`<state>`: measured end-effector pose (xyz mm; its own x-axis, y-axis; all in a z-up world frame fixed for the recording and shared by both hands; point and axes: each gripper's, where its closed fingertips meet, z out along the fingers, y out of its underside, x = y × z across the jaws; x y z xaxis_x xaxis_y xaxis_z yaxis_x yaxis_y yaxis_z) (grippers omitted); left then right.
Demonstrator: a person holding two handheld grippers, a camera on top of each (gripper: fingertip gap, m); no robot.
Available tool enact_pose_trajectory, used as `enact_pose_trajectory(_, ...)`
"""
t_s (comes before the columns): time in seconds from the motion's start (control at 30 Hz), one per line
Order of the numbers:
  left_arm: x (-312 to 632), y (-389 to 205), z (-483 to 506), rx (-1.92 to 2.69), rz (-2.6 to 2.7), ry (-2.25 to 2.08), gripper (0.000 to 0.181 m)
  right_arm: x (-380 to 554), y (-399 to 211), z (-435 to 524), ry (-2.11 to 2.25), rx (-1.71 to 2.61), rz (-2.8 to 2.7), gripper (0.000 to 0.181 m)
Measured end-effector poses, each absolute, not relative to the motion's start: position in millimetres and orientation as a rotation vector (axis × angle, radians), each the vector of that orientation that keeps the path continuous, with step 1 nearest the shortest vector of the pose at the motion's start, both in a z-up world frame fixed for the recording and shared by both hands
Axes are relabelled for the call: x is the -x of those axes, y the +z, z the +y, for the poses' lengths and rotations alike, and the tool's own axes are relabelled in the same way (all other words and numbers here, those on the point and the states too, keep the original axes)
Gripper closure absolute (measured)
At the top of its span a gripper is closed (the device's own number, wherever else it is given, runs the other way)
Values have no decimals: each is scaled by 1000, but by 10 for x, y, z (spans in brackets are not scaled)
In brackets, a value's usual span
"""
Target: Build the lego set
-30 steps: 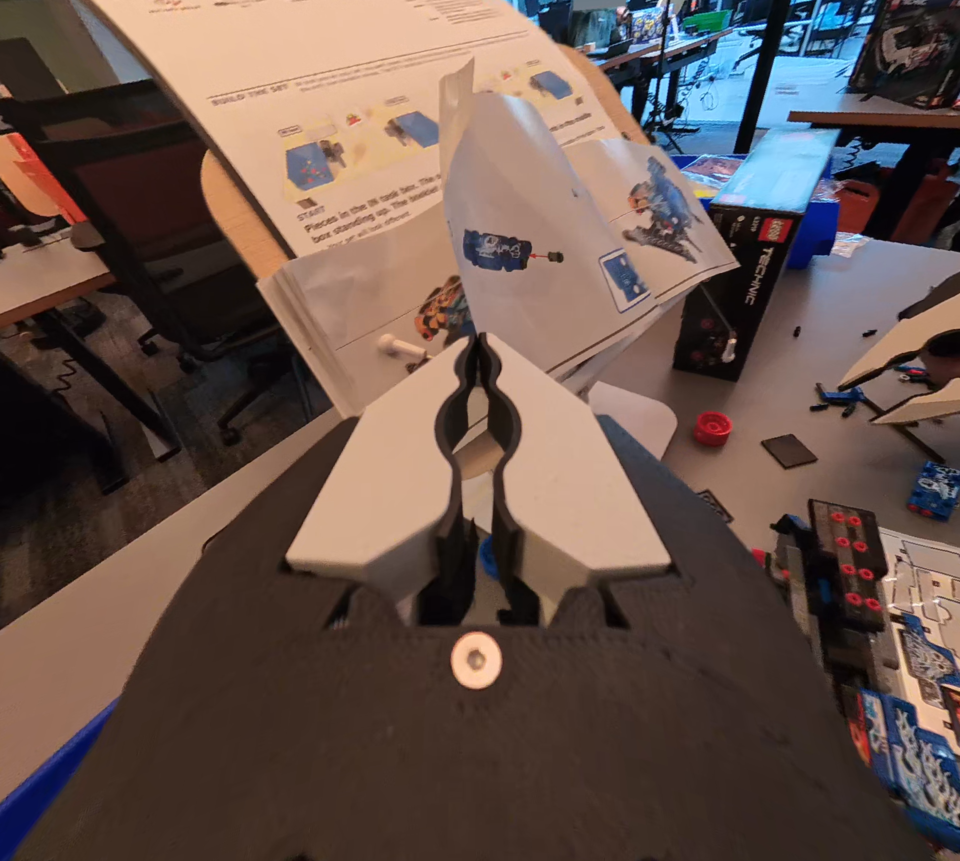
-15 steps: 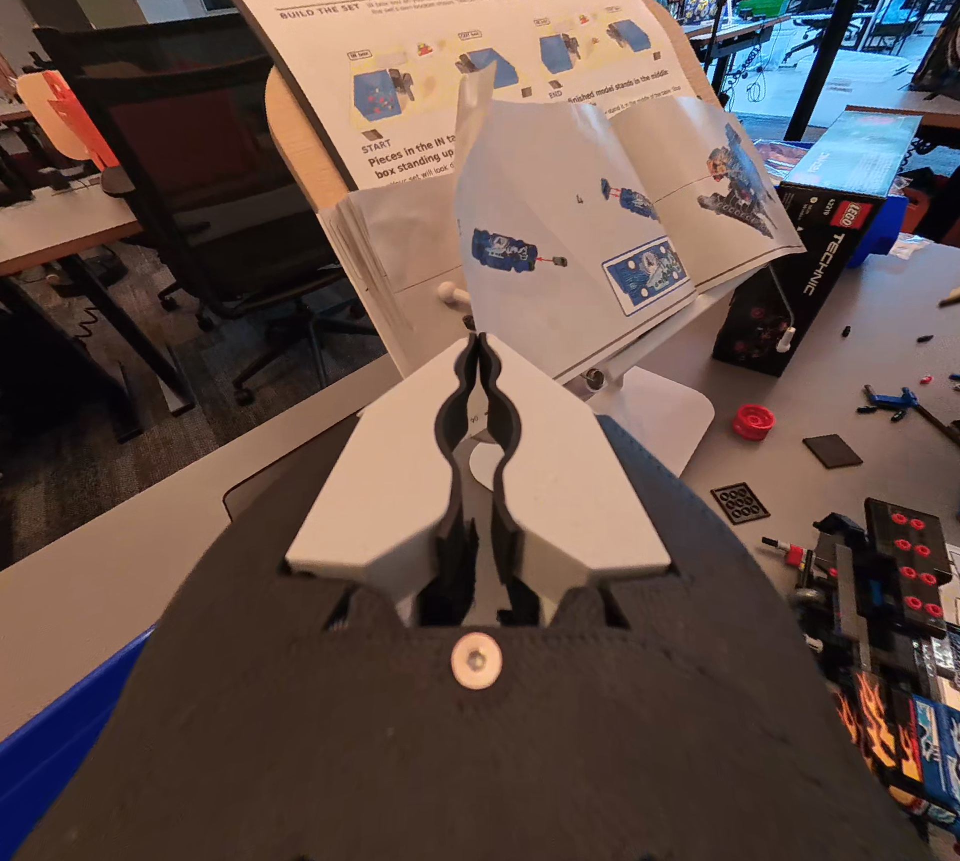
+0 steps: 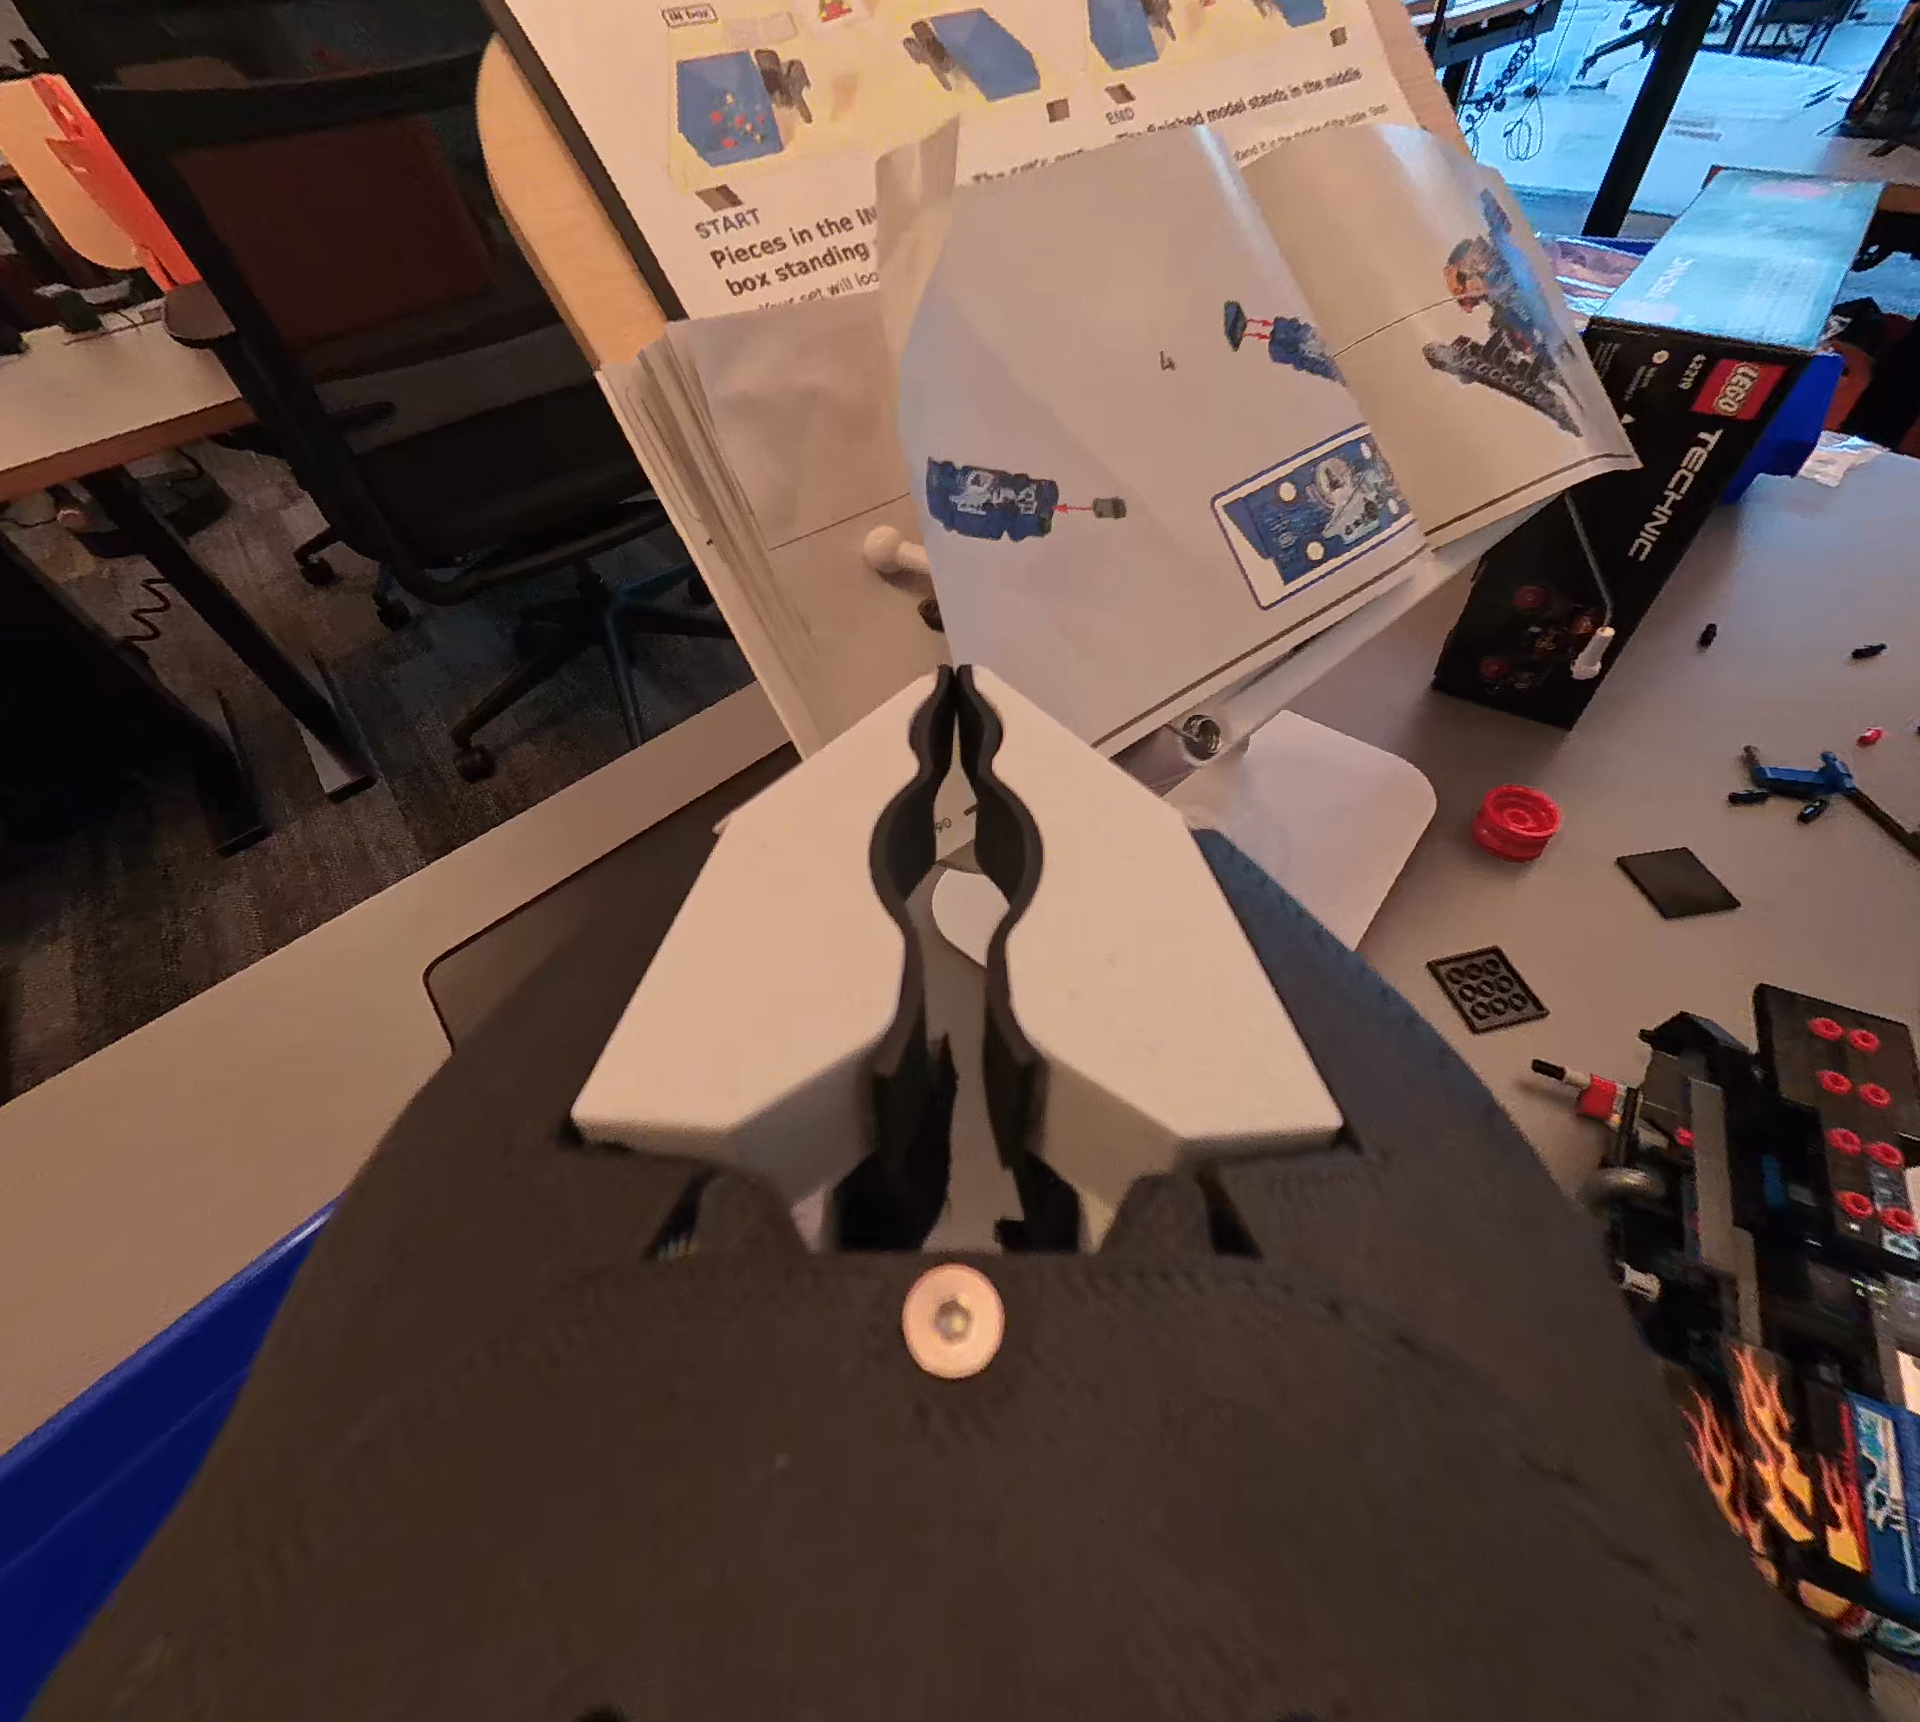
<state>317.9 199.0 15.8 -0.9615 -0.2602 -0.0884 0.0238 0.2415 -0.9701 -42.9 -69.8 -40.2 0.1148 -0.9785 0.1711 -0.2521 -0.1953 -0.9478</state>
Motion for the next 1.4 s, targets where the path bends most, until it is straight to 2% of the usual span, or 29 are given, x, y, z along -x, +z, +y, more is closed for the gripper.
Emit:
enact_pose_trajectory(0.33,-3259,28,1990,254,2309,-1755,181,445,-1268,-488,-890,1925,1251,163)
enact_pose_trajectory(0.7,-3332,-72,1973,291,2322,-1741,180,438,-1331,-479,-862,1904,1242,163)
enact_pose_trajectory(0.9,-3421,-54,2017,337,2282,-1683,169,444,-1334,-477,-869,1913,1240,162)
enact_pose_trajectory(1.13,-3319,323,2124,281,2144,-1624,165,470,-1228,-480,-908,1904,1231,162)
enact_pose_trajectory(1.4,-2694,840,2034,32,2050,-1648,168,552,-1120,-335,-932,1917,1197,162)
